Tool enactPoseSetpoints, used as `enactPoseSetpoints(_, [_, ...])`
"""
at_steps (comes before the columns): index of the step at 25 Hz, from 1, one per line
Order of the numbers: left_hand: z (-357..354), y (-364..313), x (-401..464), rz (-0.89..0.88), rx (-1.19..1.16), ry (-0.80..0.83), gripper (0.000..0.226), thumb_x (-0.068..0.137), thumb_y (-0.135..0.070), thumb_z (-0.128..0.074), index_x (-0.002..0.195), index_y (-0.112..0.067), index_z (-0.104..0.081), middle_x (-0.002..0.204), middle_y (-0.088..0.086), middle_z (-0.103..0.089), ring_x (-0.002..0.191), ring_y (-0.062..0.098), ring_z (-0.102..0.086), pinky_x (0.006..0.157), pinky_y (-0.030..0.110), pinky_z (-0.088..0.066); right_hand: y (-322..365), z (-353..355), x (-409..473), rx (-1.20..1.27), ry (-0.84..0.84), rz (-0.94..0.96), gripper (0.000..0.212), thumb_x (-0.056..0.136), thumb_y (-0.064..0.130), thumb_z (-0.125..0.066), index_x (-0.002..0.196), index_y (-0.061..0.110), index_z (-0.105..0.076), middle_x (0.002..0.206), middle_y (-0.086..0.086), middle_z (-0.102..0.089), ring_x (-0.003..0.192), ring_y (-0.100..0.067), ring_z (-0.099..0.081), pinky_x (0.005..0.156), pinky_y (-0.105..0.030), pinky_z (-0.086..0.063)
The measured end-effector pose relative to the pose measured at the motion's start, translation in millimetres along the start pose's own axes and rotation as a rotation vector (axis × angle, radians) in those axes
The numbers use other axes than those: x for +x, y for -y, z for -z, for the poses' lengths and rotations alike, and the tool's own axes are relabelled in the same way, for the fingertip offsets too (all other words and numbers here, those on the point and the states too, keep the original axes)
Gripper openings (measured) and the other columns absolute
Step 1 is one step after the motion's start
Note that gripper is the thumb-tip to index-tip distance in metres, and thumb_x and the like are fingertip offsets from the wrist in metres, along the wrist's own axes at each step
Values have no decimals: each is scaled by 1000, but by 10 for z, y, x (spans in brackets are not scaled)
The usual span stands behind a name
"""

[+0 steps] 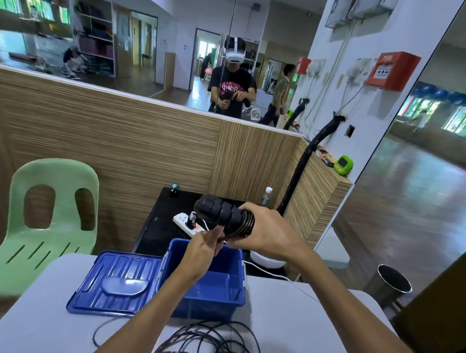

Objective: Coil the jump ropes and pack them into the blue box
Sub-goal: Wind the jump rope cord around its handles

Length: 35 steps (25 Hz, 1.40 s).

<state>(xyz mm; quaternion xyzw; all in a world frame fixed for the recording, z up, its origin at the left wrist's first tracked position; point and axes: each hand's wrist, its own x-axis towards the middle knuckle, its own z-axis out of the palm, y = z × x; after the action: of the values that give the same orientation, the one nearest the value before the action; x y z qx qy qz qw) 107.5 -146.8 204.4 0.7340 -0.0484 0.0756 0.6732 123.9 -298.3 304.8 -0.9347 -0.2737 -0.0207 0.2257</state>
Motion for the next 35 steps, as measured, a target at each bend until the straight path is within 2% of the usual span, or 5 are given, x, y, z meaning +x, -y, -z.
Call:
enactPoseSetpoints(4, [42, -231, 38, 36, 191, 256, 22, 89, -25, -57, 71, -21, -45, 72, -8, -44, 61, -6, -47, 62, 6, -41, 53, 22, -196, 51, 81, 148, 48, 71, 56, -80, 106, 31, -59, 89, 13, -63, 83, -3, -60, 74, -19, -48])
enactPoseSetpoints(6, [91, -420, 102, 111, 462, 373, 45, 98, -1, -45, 60, -23, -34, 59, -14, -37, 50, -3, -36, 51, 7, -34, 66, 28, -326, 74, 101, 227, 40, 77, 44, -78, 107, 30, -57, 87, 11, -64, 82, -5, -61, 75, -22, -50])
enactPoseSetpoints(11, [226, -628, 509, -331, 819, 448, 60, 96, -45, -43, 44, -16, -47, 41, -3, -43, 38, 10, -39, 49, 25, -33, 123, -43, -438, -198, 121, 279, 50, 76, 38, -71, 113, 31, -38, 77, 4, -63, 69, -16, -59, 63, -35, -50])
enactPoseSetpoints(20, [110, -1056, 369, -662, 1614, 344, 53, 102, -47, -26, 93, -13, -66, 94, 9, -67, 87, 33, -64, 66, 35, -39, 45, -399, -321, -547, 25, 62, 64, 83, 44, -61, 130, 9, -34, 88, -7, -63, 76, -31, -62, 55, -33, -34])
enactPoseSetpoints(35, [475, -916, 642, -143, 1129, 338, 51, 98, -45, -44, 54, -23, -53, 57, -4, -59, 55, 17, -58, 57, 29, -40, 127, -457, -248, -441, -115, 134, 58, 81, 50, -65, 117, 24, -28, 82, -8, -64, 66, -32, -60, 55, -36, -45])
